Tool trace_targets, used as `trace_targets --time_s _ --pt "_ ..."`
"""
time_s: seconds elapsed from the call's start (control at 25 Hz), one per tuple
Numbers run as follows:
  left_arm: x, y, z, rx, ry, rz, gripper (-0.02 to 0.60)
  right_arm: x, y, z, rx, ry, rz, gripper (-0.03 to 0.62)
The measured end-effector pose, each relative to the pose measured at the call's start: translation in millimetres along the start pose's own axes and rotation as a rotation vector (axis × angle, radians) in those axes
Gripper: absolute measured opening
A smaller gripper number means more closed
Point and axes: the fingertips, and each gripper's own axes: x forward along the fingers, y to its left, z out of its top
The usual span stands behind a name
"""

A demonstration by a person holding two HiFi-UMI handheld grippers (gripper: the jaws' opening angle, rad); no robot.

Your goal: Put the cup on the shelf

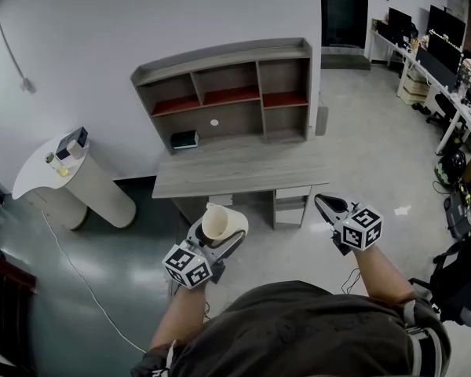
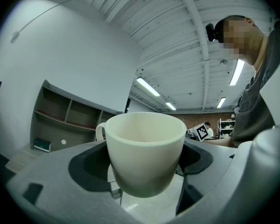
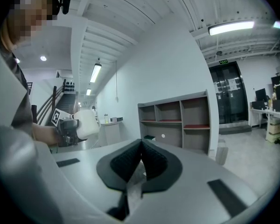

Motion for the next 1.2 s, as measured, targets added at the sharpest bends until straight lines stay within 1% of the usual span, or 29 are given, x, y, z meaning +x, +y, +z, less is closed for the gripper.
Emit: trace_targets --time_s 0.2,0.32,0.4,0.52,0.64,0.8,0.92,1.04,1.2 --pt "12.5 16.2 1.7 -0.002 0.004 0.004 0.4 14.5 -12.7 -1.6 0.01 0.004 0.005 -0.008" --pt "20.6 38.8 2.9 -0.012 0.006 -0.004 0.4 37.1 -20.3 -1.3 0.011 0.014 0.004 -0.008" --pt "26.4 60.9 1.9 -0.018 0.009 -0.015 0.4 57.5 -26.4 -0.3 0.009 0.018 0.0 -0.008" --pt "36.1 106.7 2.5 -0.013 0.008 -0.033 0.4 98.4 -38.3 2.4 0.007 0.019 -0.014 -0.008" --pt "49.3 163.7 10.2 0.006 0.007 -0.067 0.4 152.7 -50.7 12.0 0.005 0.005 -0.036 -0.008" --pt "71.3 247.5 31.3 0.027 0.023 -0.119 0.4 236.1 -59.8 32.8 0.013 -0.011 -0.058 -0.008" --pt "88.6 301.9 50.6 0.045 0.036 -0.16 0.4 292.2 -67.3 55.6 0.008 -0.028 -0.072 -0.008" --pt "102.6 347.5 63.8 0.054 0.044 -0.192 0.4 340.2 -74.2 73.7 0.0 -0.041 -0.08 -0.008" --pt "117.2 396.3 71.3 0.049 0.044 -0.221 0.4 390.7 -84.4 81.9 0.0 -0.033 -0.088 -0.008"
